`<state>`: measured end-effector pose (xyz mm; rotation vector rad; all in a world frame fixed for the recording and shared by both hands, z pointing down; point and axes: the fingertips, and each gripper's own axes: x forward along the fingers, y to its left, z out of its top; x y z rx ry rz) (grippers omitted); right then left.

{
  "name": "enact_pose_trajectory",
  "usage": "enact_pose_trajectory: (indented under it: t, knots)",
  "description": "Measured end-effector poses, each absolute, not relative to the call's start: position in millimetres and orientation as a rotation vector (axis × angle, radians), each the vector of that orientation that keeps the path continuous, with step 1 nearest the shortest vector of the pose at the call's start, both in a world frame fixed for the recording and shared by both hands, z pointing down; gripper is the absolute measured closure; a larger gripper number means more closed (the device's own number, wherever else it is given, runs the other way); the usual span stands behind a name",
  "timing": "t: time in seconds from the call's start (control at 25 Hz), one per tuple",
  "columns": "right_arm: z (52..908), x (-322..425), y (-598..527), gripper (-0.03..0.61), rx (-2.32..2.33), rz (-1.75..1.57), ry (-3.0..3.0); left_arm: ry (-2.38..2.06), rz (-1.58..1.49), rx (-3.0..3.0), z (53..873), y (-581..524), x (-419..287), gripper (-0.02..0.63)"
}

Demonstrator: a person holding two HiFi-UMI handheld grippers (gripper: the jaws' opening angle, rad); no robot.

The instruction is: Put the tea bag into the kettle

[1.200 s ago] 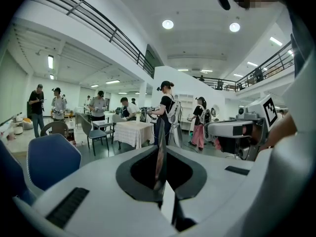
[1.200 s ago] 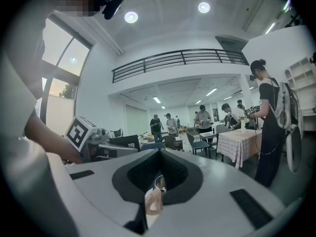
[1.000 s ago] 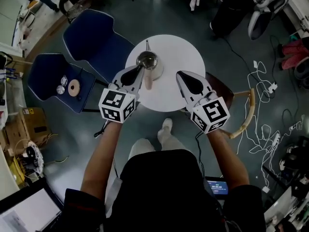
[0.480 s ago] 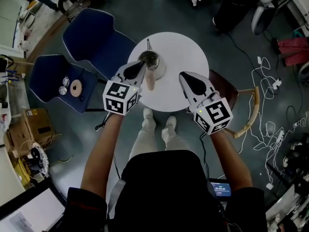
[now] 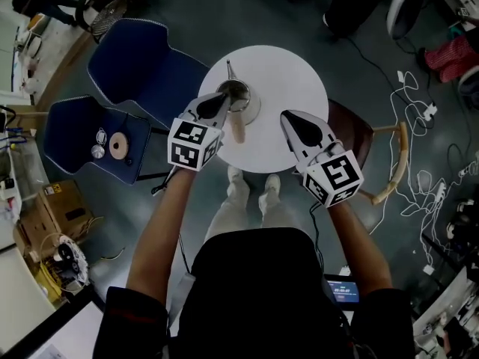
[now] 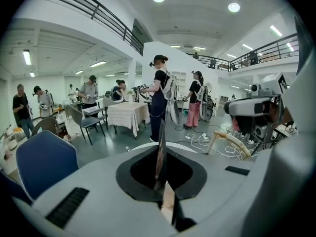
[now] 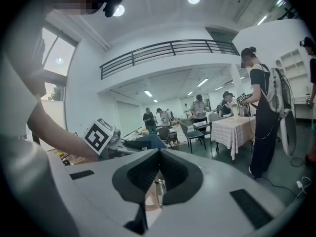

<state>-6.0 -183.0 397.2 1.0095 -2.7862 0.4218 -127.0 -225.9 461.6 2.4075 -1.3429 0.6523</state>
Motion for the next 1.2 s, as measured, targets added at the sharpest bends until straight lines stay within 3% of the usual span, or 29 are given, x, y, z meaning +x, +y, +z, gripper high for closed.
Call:
enact_pose_trajectory:
  t: [1.2]
  knots:
    - [460.1,-15.9,-191.7,0.561,1.088,0.593,-2.692,-0.941,1.446,2.364,576.4,-269.3,-124.9,0.6]
